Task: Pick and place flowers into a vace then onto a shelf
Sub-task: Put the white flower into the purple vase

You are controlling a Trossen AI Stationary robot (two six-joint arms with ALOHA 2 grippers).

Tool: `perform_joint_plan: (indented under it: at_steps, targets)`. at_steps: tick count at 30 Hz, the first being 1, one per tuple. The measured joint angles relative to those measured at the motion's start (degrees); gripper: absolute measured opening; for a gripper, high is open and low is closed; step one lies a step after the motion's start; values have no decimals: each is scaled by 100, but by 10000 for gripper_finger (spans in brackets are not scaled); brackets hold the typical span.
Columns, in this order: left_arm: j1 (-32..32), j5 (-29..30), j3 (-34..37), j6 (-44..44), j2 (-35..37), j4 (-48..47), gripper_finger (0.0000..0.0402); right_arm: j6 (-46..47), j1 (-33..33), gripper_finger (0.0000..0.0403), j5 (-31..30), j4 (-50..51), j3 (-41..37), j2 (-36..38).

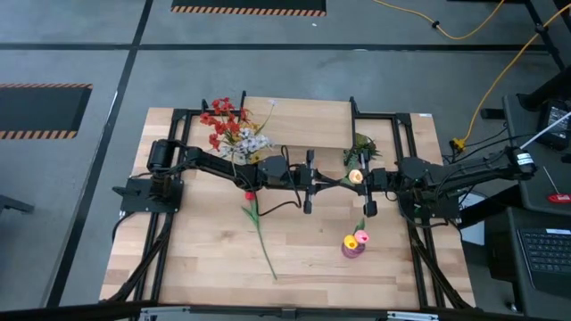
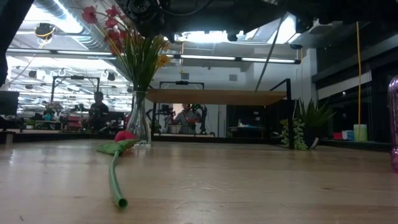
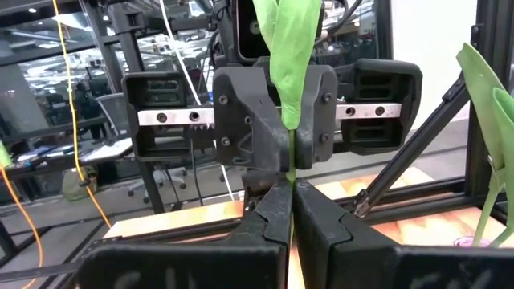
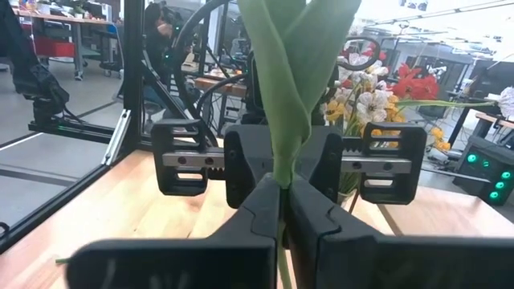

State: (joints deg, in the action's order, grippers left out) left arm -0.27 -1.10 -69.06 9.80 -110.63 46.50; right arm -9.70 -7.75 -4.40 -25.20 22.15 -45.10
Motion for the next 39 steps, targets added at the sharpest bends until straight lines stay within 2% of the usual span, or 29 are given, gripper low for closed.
perform_joint_plan:
  at_steps: [7, 17, 22, 30, 36, 39]
  targets:
    - [-90, 59, 0, 122, 0, -1, 17, 13, 0, 5, 21, 5, 0, 0]
    - [-392, 638, 0, 304, 73, -208, 87, 50, -2, 2, 63, 35, 0, -2]
    - [-590, 549, 0, 300, 430, -791, 107, 92, 6, 2, 22, 10, 0, 2]
    - [-1256, 638, 0, 659, 970, -1890, 100, 90, 0, 1, 85, 115, 37, 55]
    - [-1812, 1639, 0, 557, 1180, -2607, 79, 180, -2, 0, 105, 1121, 490, 278]
    - [-2055, 1823, 0, 265, 1182, -3030, 64, 328, -2, 0, 111, 1716, 742, 401]
